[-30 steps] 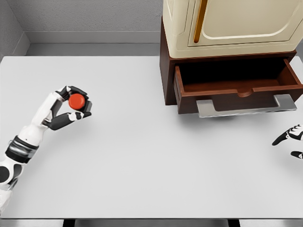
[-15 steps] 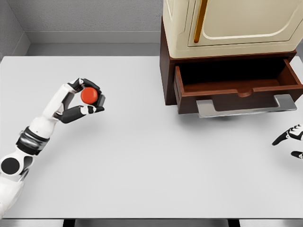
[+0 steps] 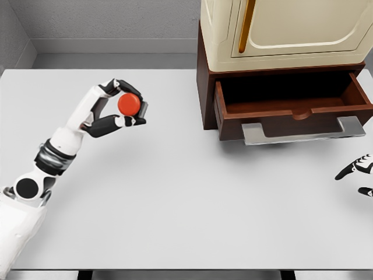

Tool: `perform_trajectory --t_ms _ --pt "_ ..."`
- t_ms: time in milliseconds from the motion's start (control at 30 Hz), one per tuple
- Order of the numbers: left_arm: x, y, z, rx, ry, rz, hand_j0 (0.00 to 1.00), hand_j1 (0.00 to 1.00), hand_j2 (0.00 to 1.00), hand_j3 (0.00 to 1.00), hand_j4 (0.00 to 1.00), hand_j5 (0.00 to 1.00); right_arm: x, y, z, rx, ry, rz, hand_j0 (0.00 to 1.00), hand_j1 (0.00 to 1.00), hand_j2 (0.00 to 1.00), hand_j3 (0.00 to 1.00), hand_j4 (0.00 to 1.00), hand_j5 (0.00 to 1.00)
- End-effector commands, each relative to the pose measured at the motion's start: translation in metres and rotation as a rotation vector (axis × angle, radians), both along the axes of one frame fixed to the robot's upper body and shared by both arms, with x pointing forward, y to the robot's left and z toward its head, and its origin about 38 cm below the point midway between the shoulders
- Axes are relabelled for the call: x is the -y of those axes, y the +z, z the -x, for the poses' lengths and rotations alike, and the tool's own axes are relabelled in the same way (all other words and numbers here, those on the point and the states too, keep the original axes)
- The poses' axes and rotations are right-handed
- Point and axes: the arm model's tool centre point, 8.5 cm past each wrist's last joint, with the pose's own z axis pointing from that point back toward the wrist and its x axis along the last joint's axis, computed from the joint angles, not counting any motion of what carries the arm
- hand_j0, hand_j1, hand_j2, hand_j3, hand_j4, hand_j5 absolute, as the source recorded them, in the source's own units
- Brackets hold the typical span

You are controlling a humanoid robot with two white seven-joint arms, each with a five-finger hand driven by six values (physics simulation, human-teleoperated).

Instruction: Put the switch into the drawer with left arm, and close the drawer with right arm

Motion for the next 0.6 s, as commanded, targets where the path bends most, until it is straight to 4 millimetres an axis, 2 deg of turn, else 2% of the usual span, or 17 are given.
perform_trajectory --t_ms 0,200,300,567 --pt "0.005 0.000 0.000 -0.001 -0.009 0.017 0.40 0.40 0.40 0.40 0.40 0.40 0.000 0.001 0.000 -0.001 -0.002 -0.006 0.65 0.65 0.65 0.65 0.65 0.65" --pt "0.015 0.009 -0.001 0.026 -0.024 0.040 0.40 0.40 0.40 0.40 0.40 0.40 0.002 0.003 0.000 0.010 -0.009 -0.005 0.65 0.65 0.65 0.65 0.65 0.65" --pt "0.021 0.020 -0.006 0.055 -0.032 0.053 0.40 0.40 0.40 0.40 0.40 0.40 0.003 0.005 -0.001 0.017 -0.013 -0.003 0.65 0.65 0.65 0.65 0.65 0.65" --pt "0.040 0.026 -0.009 0.067 -0.044 0.086 0.40 0.40 0.40 0.40 0.40 0.40 0.004 0.008 -0.001 0.019 -0.012 0.005 0.65 0.65 0.65 0.65 0.65 0.65"
